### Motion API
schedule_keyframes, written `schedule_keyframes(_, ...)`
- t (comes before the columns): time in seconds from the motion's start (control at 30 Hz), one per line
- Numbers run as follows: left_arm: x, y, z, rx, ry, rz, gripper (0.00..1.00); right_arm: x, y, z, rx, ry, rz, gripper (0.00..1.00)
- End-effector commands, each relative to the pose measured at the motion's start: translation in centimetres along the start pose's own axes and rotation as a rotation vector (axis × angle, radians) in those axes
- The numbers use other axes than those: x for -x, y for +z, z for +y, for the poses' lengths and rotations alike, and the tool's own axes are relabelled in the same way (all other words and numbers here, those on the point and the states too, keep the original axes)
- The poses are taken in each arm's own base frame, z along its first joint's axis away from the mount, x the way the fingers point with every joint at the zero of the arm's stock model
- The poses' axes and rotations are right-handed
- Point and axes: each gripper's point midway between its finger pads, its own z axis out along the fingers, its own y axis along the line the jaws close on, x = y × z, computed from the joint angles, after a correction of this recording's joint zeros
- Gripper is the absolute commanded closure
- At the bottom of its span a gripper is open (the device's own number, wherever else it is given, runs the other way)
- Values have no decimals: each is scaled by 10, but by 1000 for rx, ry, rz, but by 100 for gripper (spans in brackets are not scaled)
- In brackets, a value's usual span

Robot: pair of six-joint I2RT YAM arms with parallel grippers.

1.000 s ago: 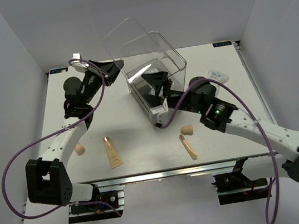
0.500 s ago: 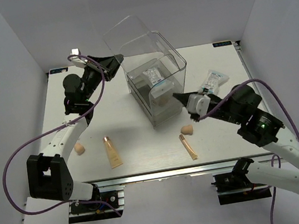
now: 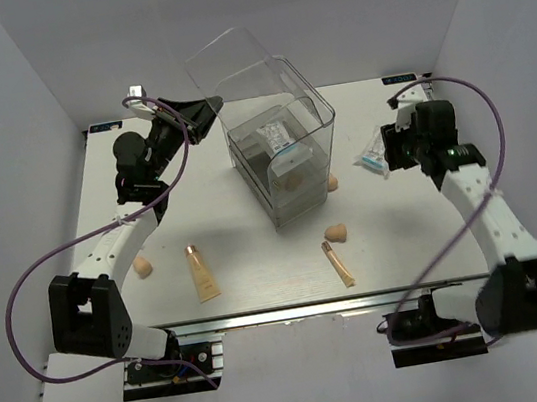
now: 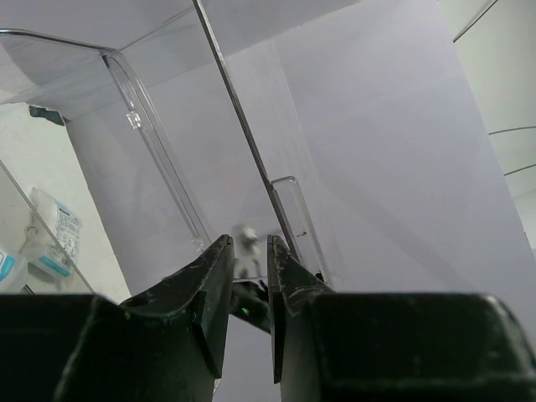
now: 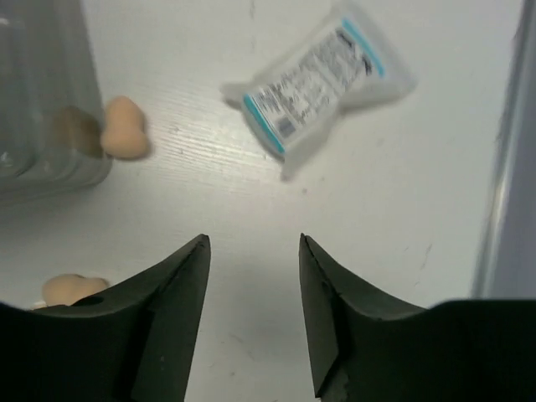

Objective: Organize the makeup

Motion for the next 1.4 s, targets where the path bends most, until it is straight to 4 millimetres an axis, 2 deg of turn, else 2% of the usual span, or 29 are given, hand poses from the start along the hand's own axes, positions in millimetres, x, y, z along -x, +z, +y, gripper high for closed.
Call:
schedule_keyframes(0.0, 4, -1, -29, -77, 43, -9, 67, -18, 19, -11, -10, 334, 147, 47)
schedule_keyframes(0.03, 4, -2, -30, -79, 44, -12, 67, -16, 26, -12, -2, 375, 148, 41)
schedule_keyframes(0.07, 4, -2, -29, -77, 46, -12, 67, -21, 37, -22, -15, 467, 162, 38)
schedule_keyframes(0.1, 4, -2, -29, -75, 45, -13, 67, -11, 46, -26, -4, 492, 115, 36)
schedule_keyframes(0.13, 5, -2, -29, -74, 47, -16, 67, -9, 53, -29, -10, 518, 105, 35)
schedule_keyframes(0.17, 4, -2, -29, -72, 48, -16, 67, -17, 67, -34, -16, 556, 132, 35)
schedule_keyframes(0.23, 4, -2, -28, -71, 47, -16, 67, -12, 82, -40, -26, 616, 132, 36)
schedule_keyframes(0.27, 5, -2, -28, -70, 49, -17, 67, -26, 98, -43, -34, 648, 182, 35)
schedule_keyframes(0.33, 5, -2, -27, -68, 48, -17, 66, -24, 111, -52, -44, 692, 184, 36)
schedule_keyframes(0.37, 5, -1, -27, -67, 47, -18, 66, -33, 123, -57, -55, 711, 203, 36)
schedule_keyframes(0.43, 5, -2, -26, -63, 47, -18, 66, -29, 136, -61, -28, 723, 180, 36)
schedule_keyframes(0.47, 4, -2, -26, -62, 48, -16, 66, -37, 148, -64, -30, 730, 195, 37)
schedule_keyframes(0.77, 5, -7, -23, -34, 59, -27, 67, -58, 186, -80, -83, 728, 231, 39)
schedule_keyframes(0.87, 4, -7, -22, -31, 57, -30, 67, -66, 197, -82, -84, 711, 238, 46)
schedule_keyframes(0.9, 4, -7, -22, -30, 58, -28, 67, -63, 200, -83, -80, 700, 225, 55)
schedule_keyframes(0.97, 4, -7, -22, -29, 58, -30, 67, -63, 201, -86, -77, 692, 214, 69)
schedule_keyframes(1.0, 5, -7, -21, -29, 58, -31, 66, -63, 199, -85, -64, 697, 210, 88)
schedule_keyframes(1.03, 5, -6, -20, -29, 58, -31, 67, -58, 194, -89, -62, 700, 193, 96)
schedule_keyframes(1.07, 5, -6, -20, -29, 56, -31, 67, -57, 192, -88, -54, 706, 190, 100)
schedule_keyframes(1.1, 5, -6, -20, -30, 56, -35, 67, -62, 188, -87, -51, 715, 197, 100)
schedule_keyframes(1.2, 5, -7, -20, -37, 51, -36, 66, -47, 167, -89, -16, 709, 143, 100)
schedule_keyframes(1.27, 4, -7, -20, -39, 52, -31, 67, -29, 143, -87, 13, 677, 67, 100)
schedule_keyframes(1.3, 4, -6, -21, -42, 54, -30, 67, -18, 132, -80, 63, 614, 24, 100)
schedule_keyframes(1.33, 4, -6, -21, -42, 54, -29, 67, -21, 122, -69, 112, 566, 10, 100)
schedule_keyframes(1.37, 4, -5, -22, -45, 53, -28, 66, 10, 95, -62, 163, 458, -96, 100)
